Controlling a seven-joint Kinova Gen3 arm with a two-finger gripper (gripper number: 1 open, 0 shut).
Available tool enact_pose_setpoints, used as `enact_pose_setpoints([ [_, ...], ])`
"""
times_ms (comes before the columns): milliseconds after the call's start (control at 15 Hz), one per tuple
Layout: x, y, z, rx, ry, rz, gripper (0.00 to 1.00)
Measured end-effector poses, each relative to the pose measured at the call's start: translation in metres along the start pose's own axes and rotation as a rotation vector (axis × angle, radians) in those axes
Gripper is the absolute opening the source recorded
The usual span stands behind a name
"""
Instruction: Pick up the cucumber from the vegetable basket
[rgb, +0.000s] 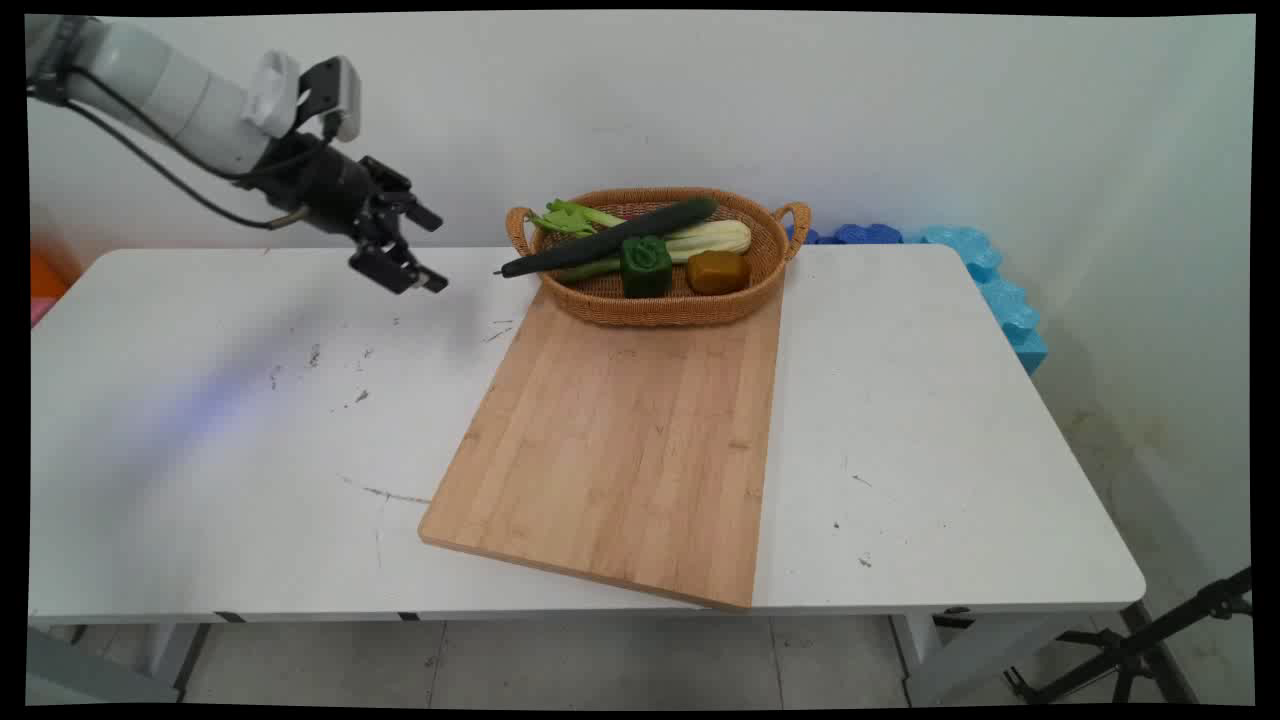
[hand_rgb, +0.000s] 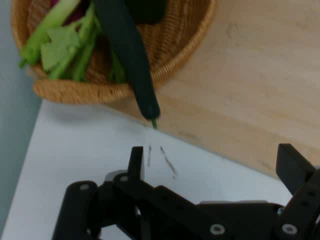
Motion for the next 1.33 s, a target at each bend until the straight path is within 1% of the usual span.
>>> enact_pose_setpoints([
  [467, 0.030, -0.014, 0.030, 0.049, 0.042, -0.045, 1.00],
  [933, 0.046, -0.024, 0.058, 0.087, 0.062, -0.095, 1.00],
  [1333, 0.056, -0.032, 0.083, 0.108, 0.075, -0.124, 1.00],
])
